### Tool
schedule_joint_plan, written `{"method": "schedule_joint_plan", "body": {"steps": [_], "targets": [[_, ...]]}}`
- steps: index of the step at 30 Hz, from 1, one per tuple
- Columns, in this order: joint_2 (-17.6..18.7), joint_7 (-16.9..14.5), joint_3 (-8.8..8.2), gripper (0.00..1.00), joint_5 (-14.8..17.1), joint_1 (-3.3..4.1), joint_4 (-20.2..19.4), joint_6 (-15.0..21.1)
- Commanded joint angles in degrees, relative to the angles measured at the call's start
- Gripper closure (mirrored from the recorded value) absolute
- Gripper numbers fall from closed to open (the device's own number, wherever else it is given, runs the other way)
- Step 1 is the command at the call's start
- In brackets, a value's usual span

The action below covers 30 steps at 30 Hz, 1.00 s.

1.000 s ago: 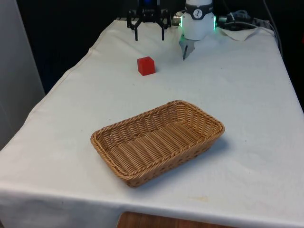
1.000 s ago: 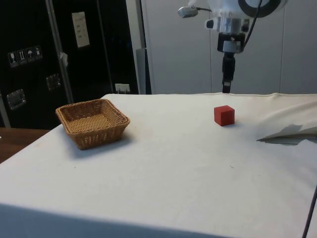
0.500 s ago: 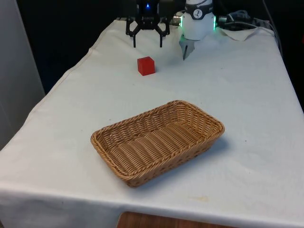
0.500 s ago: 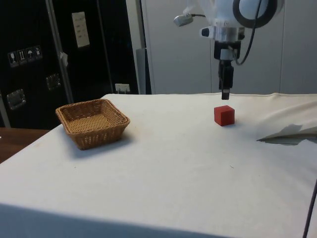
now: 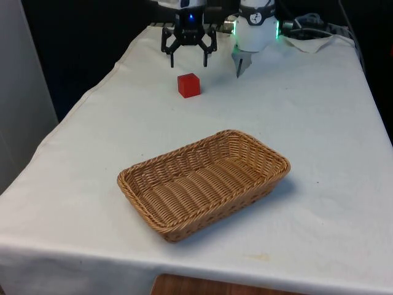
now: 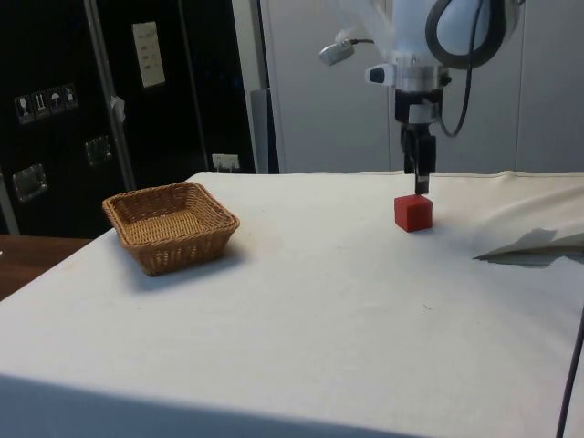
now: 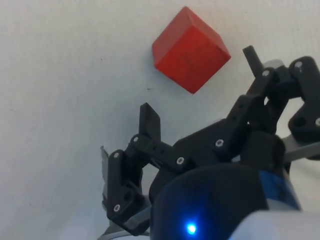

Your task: Pick up the cube and place it into the basket.

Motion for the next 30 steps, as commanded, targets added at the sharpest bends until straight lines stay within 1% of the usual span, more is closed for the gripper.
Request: {"method": "schedule_joint_plan", "body": {"steps": [1,5,6,7,11,14,15,16,18,23,24,25,30], "targets": [[0.40,-1.20,-0.17,0.00,0.40,0.23,-0.29,0.97],[2.12,-3.04,0.00,0.00,0.63,0.34,-0.11,2.18],[2.18,-2.29,0.00,0.00,0.00,0.00,0.11,1.55],[2.46,-3.32,0.06,0.00,0.69,0.40,0.00,2.35],[4.30,-4.81,0.57,0.00,0.97,0.46,0.52,3.32],[5.39,-5.44,1.03,0.00,1.03,0.34,0.80,3.90],[5.90,-4.53,0.80,0.00,0.00,0.11,1.43,3.38],[5.73,-5.67,1.15,0.00,1.03,0.34,0.92,4.07],[6.82,-6.30,1.38,0.00,0.86,0.23,1.03,4.81],[8.37,-7.33,1.66,0.00,0.74,0.17,0.97,5.90],[9.22,-6.82,1.38,0.00,0.00,0.11,1.66,5.44],[8.94,-7.68,1.83,0.00,0.74,0.11,1.03,6.30],[10.54,-8.31,2.41,0.00,0.86,0.06,1.55,7.22]]}}
